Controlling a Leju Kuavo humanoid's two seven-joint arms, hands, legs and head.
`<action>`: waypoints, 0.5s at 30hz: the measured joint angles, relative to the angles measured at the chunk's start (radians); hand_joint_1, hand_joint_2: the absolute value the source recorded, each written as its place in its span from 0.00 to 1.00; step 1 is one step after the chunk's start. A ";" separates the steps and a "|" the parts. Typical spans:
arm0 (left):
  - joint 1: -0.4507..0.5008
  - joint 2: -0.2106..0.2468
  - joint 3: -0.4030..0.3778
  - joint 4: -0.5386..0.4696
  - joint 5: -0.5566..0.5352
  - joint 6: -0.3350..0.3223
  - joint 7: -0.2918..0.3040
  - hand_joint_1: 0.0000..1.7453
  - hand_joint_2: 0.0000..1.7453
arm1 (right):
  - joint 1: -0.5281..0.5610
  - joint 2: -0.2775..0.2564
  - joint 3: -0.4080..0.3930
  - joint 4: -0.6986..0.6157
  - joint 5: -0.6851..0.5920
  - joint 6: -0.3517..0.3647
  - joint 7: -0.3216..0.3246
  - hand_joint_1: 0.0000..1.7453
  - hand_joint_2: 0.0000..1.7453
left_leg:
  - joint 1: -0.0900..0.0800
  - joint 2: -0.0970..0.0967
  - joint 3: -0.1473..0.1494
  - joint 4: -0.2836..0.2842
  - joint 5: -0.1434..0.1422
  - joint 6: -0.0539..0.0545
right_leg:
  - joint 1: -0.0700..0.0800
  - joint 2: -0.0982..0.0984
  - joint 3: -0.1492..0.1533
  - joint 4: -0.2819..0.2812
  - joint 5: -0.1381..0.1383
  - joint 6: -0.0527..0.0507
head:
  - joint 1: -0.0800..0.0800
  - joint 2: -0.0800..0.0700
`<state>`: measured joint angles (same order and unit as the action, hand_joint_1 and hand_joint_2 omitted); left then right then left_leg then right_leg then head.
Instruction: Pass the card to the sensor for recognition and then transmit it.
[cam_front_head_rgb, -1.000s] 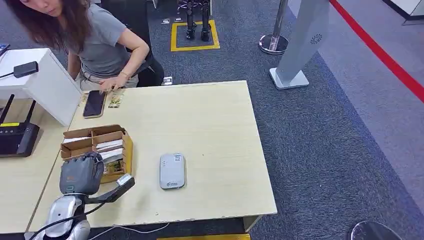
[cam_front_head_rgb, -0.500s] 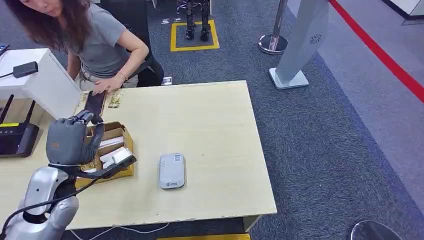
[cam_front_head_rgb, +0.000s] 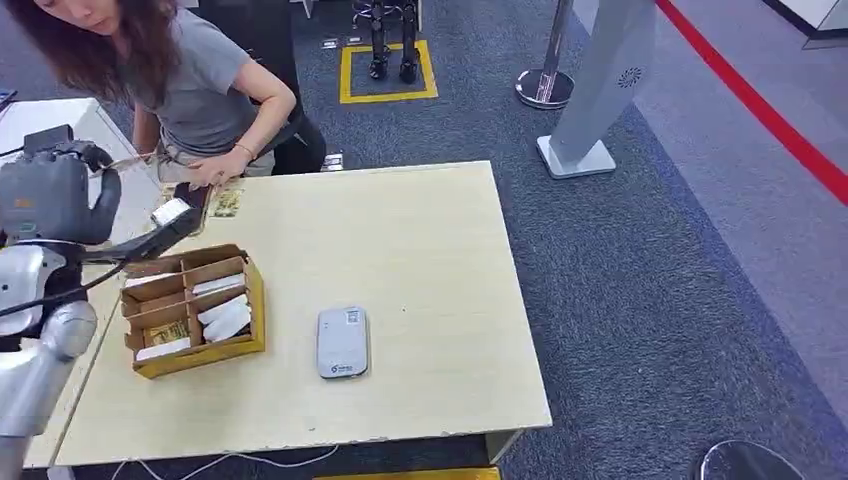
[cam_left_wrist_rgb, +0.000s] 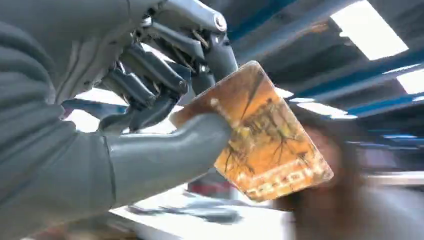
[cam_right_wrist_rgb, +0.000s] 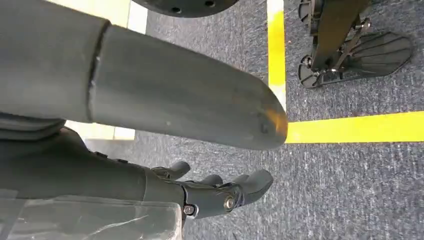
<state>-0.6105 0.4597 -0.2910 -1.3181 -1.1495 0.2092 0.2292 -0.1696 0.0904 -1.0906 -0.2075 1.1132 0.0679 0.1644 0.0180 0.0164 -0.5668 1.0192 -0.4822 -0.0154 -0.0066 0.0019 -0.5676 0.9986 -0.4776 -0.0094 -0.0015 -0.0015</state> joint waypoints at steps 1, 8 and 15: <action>-0.018 0.008 0.009 0.073 -0.023 0.038 -0.012 1.00 1.00 | -0.002 0.000 0.003 0.000 0.005 -0.002 0.005 0.00 0.00 | 0.000 0.000 0.000 0.000 0.000 0.000 | 0.000 0.000 0.000 0.000 0.000 0.000 | 0.000 0.000; -0.053 0.039 0.034 0.349 -0.100 0.096 0.006 1.00 1.00 | -0.008 0.002 0.020 0.000 0.009 -0.005 0.014 0.00 0.00 | 0.000 -0.001 -0.002 0.000 0.000 -0.001 | 0.000 -0.001 0.000 0.000 0.000 0.000 | 0.000 0.000; -0.062 0.052 0.044 0.521 -0.228 0.253 0.020 1.00 1.00 | -0.003 0.003 0.022 0.000 0.009 -0.014 0.030 0.00 0.00 | 0.000 -0.003 -0.002 0.000 0.000 -0.001 | 0.000 -0.003 -0.001 -0.001 0.000 0.000 | 0.000 0.000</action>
<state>-0.6730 0.5116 -0.2468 -0.7974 -1.3771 0.4626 0.2491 -0.1723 0.0931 -1.0689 -0.2075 1.1219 0.0538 0.1946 0.0178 0.0131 -0.5689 1.0193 -0.4820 -0.0160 -0.0067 -0.0011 -0.5682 0.9979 -0.4778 -0.0093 -0.0011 -0.0015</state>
